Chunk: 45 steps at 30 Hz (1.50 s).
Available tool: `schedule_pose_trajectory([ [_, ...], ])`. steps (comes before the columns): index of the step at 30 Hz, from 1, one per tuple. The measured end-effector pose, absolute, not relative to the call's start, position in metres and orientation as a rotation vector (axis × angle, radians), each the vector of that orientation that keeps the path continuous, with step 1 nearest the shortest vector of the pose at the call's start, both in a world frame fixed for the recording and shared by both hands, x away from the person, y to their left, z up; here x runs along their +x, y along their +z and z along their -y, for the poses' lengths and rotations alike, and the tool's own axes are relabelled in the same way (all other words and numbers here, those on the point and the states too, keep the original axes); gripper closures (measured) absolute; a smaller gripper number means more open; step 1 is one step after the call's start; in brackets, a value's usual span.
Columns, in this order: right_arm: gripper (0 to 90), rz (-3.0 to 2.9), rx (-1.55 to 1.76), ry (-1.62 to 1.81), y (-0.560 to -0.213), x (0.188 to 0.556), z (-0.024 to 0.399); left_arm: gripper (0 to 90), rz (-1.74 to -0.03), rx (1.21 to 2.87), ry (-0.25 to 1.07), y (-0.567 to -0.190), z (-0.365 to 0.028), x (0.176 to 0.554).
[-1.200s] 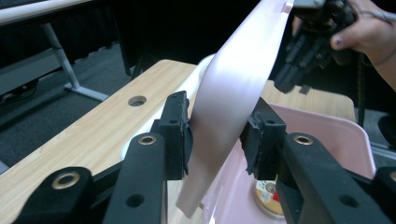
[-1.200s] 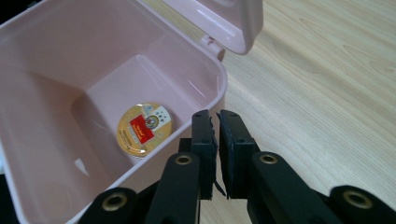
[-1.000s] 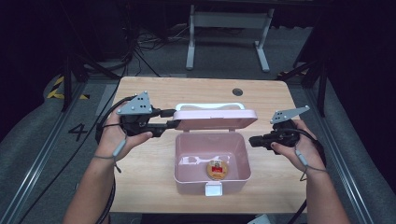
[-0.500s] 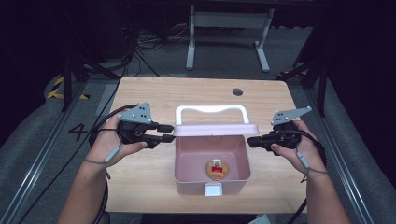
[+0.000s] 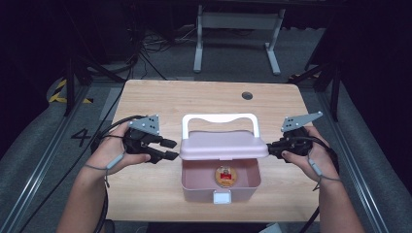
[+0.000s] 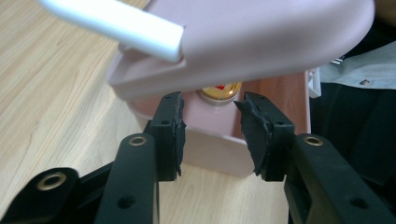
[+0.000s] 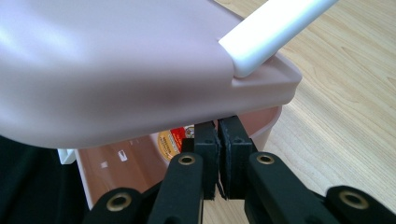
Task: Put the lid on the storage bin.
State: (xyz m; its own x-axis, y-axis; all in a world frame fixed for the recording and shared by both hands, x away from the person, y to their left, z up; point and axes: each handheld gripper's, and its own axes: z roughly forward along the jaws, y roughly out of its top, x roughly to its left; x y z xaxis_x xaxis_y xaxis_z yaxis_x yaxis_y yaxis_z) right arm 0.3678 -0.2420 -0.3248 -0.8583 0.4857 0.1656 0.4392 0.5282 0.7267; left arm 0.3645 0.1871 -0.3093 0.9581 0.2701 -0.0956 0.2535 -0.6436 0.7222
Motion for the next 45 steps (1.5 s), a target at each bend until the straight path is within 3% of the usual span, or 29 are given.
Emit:
schedule_pose_trajectory([
  [8,87.4,-2.702,0.807,1.253,-0.323,0.366,0.242,52.3,-0.462,2.255,0.054,-0.315,-0.203,0.376],
  [18,86.6,-2.716,0.765,1.273,-0.319,0.359,0.243,43.1,-0.717,2.188,0.119,-0.339,-0.231,0.411],
  [24,85.5,-2.736,0.729,1.272,-0.319,0.353,0.241,42.1,-0.843,2.192,0.236,-0.351,-0.242,0.427],
  [28,83.4,-2.772,0.687,1.24,-0.319,0.347,0.241,40.4,-0.926,2.162,0.233,-0.358,-0.249,0.438],
  [45,82.9,-2.925,0.603,1.048,-0.323,0.331,0.236,40.5,-0.928,2.189,0.213,-0.363,-0.242,0.446],
])
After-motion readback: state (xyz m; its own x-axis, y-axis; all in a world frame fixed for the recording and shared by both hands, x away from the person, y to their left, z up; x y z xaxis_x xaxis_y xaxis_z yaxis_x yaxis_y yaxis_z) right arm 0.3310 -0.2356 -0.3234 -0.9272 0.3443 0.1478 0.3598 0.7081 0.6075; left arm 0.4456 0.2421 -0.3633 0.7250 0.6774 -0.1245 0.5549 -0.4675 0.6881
